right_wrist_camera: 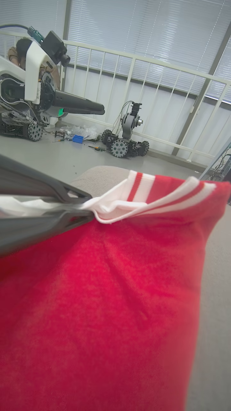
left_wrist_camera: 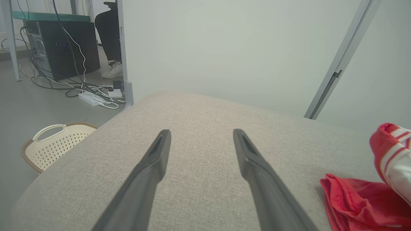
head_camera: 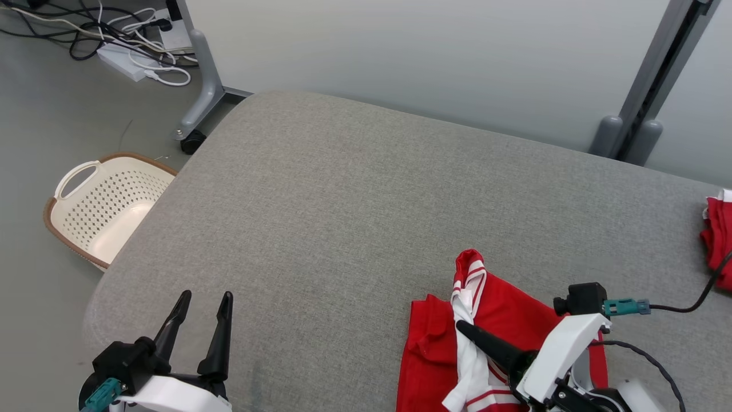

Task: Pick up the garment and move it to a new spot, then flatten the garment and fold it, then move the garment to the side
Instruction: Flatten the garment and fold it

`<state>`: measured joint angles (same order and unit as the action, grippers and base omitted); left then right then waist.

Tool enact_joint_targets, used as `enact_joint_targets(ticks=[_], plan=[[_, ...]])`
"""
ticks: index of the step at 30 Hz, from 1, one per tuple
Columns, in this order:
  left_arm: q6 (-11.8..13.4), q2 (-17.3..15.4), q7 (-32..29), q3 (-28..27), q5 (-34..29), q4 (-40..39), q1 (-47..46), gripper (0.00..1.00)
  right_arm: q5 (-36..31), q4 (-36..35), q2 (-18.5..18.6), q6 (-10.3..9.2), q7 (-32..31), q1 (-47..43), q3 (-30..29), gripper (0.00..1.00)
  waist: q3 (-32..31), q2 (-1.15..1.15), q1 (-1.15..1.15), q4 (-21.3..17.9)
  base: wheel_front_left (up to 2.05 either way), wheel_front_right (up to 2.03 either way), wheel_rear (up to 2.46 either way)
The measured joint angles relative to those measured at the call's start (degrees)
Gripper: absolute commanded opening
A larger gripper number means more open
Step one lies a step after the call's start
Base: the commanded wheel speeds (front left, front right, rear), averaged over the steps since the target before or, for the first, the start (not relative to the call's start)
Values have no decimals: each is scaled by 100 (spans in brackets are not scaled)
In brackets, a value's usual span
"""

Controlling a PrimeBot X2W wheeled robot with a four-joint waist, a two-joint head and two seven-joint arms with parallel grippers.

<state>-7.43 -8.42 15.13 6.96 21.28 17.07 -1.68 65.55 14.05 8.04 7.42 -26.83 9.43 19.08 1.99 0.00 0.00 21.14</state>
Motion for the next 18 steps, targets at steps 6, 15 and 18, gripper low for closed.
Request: enact_joint_targets(ticks=[6, 15, 18], plan=[[0, -41, 1, 13, 2, 22, -10, 100, 233, 318, -19, 0, 109, 130, 250, 0, 4, 0, 0, 172, 0, 0, 0], [0, -41, 1, 5, 10, 56, -26, 100, 521, 726, -35, 0, 170, 378, 605, 100, -5, 0, 0, 190, 0, 0, 0], [0, -36, 1, 13, 11, 68, -26, 100, 624, 736, -35, 0, 222, 442, 706, 100, -4, 0, 0, 144, 0, 0, 0]])
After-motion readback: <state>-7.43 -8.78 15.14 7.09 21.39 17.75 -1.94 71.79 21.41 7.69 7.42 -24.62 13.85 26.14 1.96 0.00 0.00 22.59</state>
